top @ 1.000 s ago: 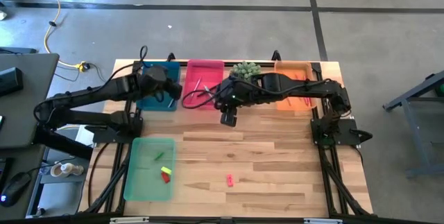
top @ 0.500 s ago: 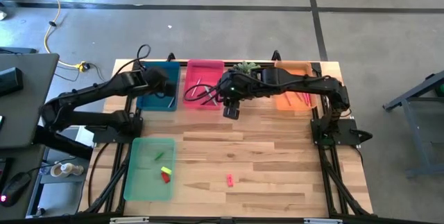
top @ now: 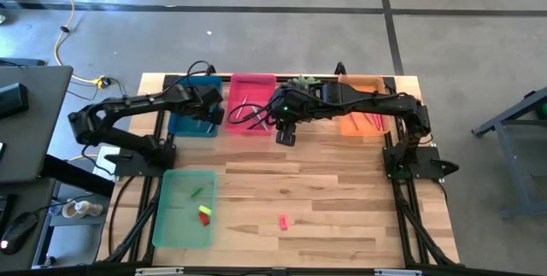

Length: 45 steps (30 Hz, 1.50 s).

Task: Sort crayons/erasers/pens/pencils in bins
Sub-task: Put the gray crayon into the blue bin, then put the pink eraser into the green bin

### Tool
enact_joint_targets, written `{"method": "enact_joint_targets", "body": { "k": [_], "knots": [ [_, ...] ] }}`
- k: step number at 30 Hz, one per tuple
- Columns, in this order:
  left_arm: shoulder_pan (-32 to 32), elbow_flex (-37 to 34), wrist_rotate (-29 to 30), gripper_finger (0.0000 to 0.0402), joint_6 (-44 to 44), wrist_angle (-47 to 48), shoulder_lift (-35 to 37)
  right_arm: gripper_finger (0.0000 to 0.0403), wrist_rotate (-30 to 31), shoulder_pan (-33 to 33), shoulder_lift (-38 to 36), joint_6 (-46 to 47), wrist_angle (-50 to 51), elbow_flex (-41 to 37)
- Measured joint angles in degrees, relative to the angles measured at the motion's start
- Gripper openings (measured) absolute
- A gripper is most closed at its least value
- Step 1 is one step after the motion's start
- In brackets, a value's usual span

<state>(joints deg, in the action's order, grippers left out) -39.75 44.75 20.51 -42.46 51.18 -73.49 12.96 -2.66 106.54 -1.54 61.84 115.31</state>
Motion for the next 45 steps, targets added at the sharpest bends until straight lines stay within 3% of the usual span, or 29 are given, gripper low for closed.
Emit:
{"method": "enact_joint_targets", "body": {
  "k": [11, 24, 30, 35, 45],
  "knots": [
    [-3.0, 0.0, -2.4, 0.0024, 0.0, -2.0, -6.9, 0.0165, -0.1, 0.0, 0.0, 0.5, 2.2, 0.0],
    [-5.8, 0.2, -4.7, 0.0112, 4.8, -1.5, -7.5, 0.0165, -0.1, 0.1, 0.0, 1.9, 2.7, 0.0],
    [-7.4, 4.2, -8.4, 0.0136, 10.9, 2.6, -6.0, 0.0165, -0.6, 0.1, 0.0, 5.9, 2.6, 0.0],
    [-7.4, 8.7, -8.9, 0.0137, 14.6, 5.1, -2.1, 0.0165, -4.0, 0.1, 0.0, 13.3, 2.6, 0.0],
    [-3.3, 11.1, -18.1, 0.0138, 20.2, 5.0, 10.8, 0.0165, -5.0, 1.8, 0.0, 36.6, 2.7, 0.0]
  ]
}}
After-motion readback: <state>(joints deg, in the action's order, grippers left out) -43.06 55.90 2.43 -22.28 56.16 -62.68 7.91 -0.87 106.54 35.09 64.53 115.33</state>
